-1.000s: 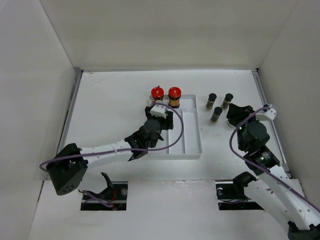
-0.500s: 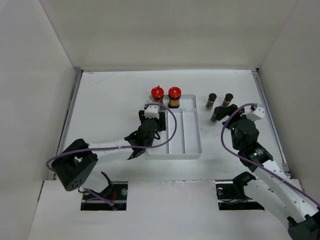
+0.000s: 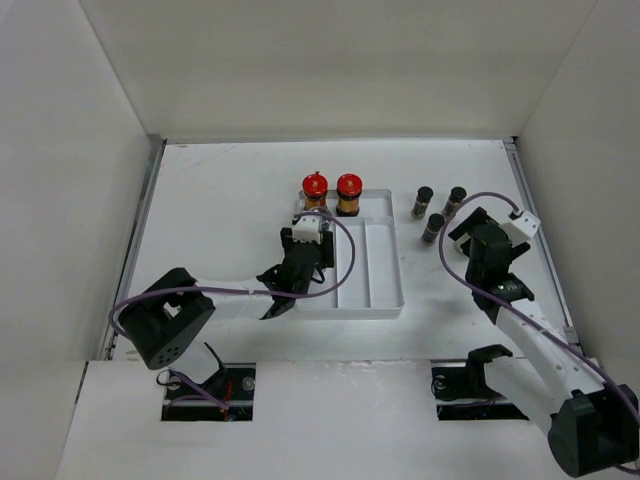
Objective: Organize the condiment bottles
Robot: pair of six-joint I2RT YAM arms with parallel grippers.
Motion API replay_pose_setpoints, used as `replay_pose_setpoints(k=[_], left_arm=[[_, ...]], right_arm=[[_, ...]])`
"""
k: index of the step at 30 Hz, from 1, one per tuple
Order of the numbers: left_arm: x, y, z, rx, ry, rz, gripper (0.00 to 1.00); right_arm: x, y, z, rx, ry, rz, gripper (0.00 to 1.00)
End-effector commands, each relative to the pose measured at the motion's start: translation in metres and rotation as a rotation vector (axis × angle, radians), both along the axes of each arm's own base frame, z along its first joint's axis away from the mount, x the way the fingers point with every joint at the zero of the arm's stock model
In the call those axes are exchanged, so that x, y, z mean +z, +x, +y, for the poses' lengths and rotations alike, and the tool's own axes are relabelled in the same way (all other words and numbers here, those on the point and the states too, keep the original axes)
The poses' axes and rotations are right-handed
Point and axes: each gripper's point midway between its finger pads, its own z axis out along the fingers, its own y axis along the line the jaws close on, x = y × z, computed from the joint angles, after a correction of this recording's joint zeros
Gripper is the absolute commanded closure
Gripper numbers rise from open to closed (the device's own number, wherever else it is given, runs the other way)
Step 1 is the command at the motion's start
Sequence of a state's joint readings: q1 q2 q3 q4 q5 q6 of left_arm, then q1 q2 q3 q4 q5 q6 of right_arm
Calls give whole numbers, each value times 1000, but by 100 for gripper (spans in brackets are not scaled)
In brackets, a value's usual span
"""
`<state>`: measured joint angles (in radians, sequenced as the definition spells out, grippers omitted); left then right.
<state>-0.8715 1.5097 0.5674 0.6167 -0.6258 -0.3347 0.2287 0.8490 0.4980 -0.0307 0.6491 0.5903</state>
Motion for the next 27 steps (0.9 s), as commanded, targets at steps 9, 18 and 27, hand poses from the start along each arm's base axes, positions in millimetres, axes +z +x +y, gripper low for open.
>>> replay_pose_setpoints(k=[9,18,27], left_arm=[[37,-8,0,22,-169,-85,11],[59,-19,5,-6,-256,-139,4],[66,-20,18,21,-299,-158,4]], right_arm=[[9,46,-24,-16,-30,75,0],[-11,63,-31,-24,-57,157,0],[-29,76,-36,-36,-84,219,16]])
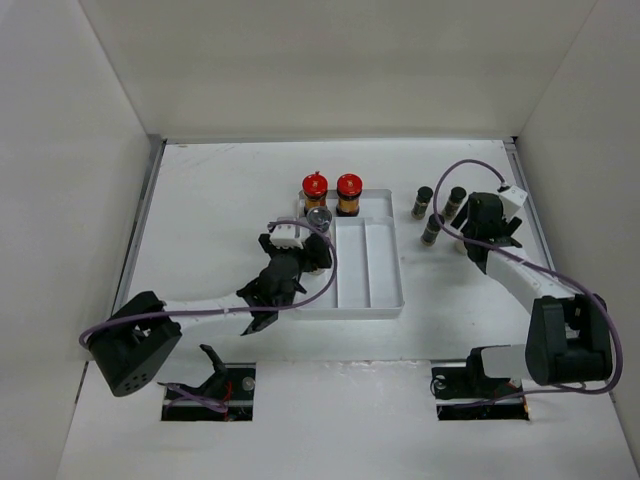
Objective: Organize the condiment bottles
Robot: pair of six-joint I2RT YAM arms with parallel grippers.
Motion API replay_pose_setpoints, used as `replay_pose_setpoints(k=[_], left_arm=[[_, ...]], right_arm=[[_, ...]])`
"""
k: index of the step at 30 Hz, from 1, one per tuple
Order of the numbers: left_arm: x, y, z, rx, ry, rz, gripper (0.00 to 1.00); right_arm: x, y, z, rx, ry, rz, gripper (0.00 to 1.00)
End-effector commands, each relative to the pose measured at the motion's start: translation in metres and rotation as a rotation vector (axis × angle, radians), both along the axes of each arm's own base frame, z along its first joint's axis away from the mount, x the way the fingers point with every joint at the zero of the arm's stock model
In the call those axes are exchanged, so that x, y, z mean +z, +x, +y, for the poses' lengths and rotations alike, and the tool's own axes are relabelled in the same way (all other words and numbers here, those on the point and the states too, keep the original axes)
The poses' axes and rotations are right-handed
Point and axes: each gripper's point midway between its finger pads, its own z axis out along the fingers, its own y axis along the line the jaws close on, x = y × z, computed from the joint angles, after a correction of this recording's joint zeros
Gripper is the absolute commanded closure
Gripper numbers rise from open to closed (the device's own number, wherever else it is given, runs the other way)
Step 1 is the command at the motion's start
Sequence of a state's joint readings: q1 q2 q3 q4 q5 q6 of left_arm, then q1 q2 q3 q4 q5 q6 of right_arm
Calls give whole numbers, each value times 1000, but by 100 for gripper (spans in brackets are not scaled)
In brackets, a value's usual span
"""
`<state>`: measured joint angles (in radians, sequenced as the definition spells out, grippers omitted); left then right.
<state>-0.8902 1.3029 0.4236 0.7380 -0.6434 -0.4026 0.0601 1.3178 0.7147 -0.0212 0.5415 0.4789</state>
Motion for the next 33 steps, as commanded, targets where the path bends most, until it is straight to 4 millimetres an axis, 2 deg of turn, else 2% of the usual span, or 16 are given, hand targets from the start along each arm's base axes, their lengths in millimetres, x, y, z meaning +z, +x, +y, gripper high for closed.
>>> replay_pose_setpoints(k=[1,4,6,11,13,15,19,22,25,30,33], left_arm=[[23,1,3,12,-99,-53,4],[23,3,7,23,-102,-54,4],[24,3,10,31,-113,-55,4],[29,2,17,43,-146,-77,4],[33,1,21,50,-162,-92,4],[37,1,26,62,-176,-103,4],[41,4,52,134,-223,-123,5],[44,6,78,202,-289,-135,5],[43,8,104,275,-340,-143,5],[30,13,141,391,-416,-108,5],[20,16,154,420,-449,-80,5]], right_arm=[[25,23,-2,-6,-15,-75,19],[30,21,-8,-41,-31,-88,34],[47,14,-13,-78,-66,-135,38],[110,-12,-8,-90,-125,-297,42],[138,-25,3,-61,-124,-373,44],[161,-38,22,-9,-108,-440,44],[190,-56,76,169,-80,-488,44],[200,-72,120,325,-42,-506,45],[199,-87,175,500,46,-523,46],[190,-108,294,830,188,-522,45],[186,-116,344,935,234,-532,45]])
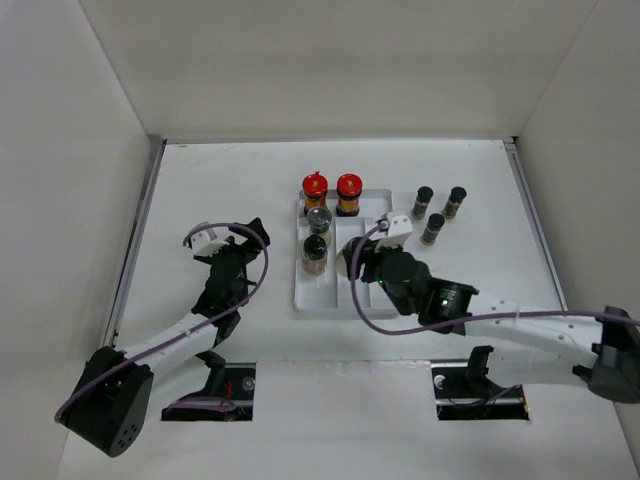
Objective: Organize the condiment bottles
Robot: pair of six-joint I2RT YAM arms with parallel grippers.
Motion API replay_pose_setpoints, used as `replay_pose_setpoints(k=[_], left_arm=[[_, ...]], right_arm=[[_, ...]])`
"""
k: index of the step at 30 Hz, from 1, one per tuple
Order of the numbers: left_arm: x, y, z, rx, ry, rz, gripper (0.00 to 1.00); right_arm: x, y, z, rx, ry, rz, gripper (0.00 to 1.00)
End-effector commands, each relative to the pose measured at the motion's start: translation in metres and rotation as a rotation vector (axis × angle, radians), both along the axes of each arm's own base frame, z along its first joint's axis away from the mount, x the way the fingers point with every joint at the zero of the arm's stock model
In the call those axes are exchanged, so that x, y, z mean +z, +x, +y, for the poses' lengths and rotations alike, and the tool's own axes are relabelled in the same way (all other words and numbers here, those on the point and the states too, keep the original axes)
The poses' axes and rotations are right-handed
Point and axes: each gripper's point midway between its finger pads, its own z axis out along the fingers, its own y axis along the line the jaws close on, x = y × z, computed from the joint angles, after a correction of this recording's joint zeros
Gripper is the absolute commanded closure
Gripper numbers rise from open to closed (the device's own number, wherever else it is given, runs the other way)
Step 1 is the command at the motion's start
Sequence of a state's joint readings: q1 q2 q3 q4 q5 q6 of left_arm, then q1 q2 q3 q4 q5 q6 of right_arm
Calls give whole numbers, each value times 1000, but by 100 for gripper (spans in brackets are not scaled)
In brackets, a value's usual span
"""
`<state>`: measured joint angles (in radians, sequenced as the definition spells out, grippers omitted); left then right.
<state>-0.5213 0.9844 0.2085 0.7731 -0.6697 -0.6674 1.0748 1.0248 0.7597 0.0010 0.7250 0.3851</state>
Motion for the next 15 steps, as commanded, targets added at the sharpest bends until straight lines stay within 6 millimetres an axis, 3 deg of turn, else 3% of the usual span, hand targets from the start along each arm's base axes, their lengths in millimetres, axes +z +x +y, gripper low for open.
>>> replay_pose_setpoints(k=[1,5,9,15], left_arm=[[-5,-1,8,6,-109,0,5],[-13,3,14,18,-115,22,5],[-20,5,10,4,-112,46,6],[-18,5,8,-5,-107,42,6]], right_arm=[[56,-7,60,128,238,-90,45],[41,-11,93,179,242,-94,45],[13,-11,118,207,192,-68,44],[-35,-3,137,179,81,-33,44]])
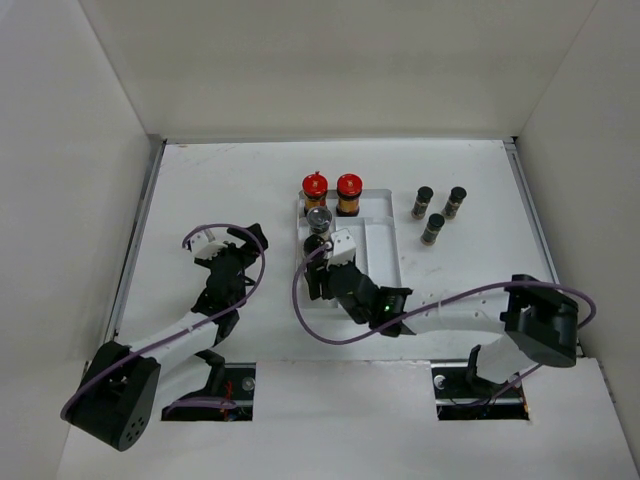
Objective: Organize the condiment bottles
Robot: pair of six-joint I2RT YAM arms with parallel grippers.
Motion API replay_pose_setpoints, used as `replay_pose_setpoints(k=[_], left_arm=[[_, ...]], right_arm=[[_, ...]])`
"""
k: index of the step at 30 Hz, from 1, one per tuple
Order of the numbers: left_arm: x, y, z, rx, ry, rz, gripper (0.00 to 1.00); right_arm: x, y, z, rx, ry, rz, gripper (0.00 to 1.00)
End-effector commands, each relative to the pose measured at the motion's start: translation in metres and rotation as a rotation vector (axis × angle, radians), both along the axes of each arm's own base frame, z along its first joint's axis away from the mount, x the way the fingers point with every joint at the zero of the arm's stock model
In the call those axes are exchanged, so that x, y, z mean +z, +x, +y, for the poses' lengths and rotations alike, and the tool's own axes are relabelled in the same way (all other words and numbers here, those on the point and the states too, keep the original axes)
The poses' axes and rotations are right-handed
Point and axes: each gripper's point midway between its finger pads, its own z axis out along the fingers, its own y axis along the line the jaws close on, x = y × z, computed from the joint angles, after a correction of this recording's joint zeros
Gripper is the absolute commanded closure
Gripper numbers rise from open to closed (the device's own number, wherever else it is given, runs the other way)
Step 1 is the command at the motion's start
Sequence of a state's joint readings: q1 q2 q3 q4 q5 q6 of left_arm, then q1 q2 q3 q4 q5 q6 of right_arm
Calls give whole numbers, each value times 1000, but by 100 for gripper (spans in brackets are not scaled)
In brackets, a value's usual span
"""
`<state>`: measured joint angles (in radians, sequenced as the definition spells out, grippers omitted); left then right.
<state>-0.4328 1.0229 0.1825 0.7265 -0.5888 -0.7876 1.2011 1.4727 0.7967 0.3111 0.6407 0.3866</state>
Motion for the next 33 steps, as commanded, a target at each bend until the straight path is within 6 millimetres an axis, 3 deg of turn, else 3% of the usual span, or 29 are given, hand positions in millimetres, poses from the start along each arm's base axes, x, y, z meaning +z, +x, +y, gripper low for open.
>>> replay_pose_setpoints(k=[1,6,11,15,18,22,23,26,28,31,33], left_arm=[[15,2,-6,-19,-36,-48,6],[14,2,-7,-24,-28,-45,6],[16,2,-8,-25,-21,-49,6],[20,0,-11,-34,-8,-58,6],[23,0,-15,-41,22,-64,6],[29,-2,-22,-54,38,-78,8],[28,-2,-22,-52,41,-75,9],[26,-1,-26,-68,37,-72,12],[28,-2,-30,-78,40,-75,14],[28,-2,-32,-83,43,-75,15],[29,-3,-33,-89,41,-79,15]], right_arm=[[44,11,25,-31,152,-79,44],[26,8,30,-24,101,-60,38],[16,0,34,-12,55,-36,9],[36,-3,23,-7,68,-60,0],[61,-11,6,5,120,-74,0],[91,2,-50,-76,216,-107,3],[96,12,-68,-120,239,-117,9],[100,50,-131,-299,263,-135,48],[91,80,-180,-466,226,-132,61],[73,113,-242,-670,142,-102,53],[58,131,-272,-757,80,-72,30]])
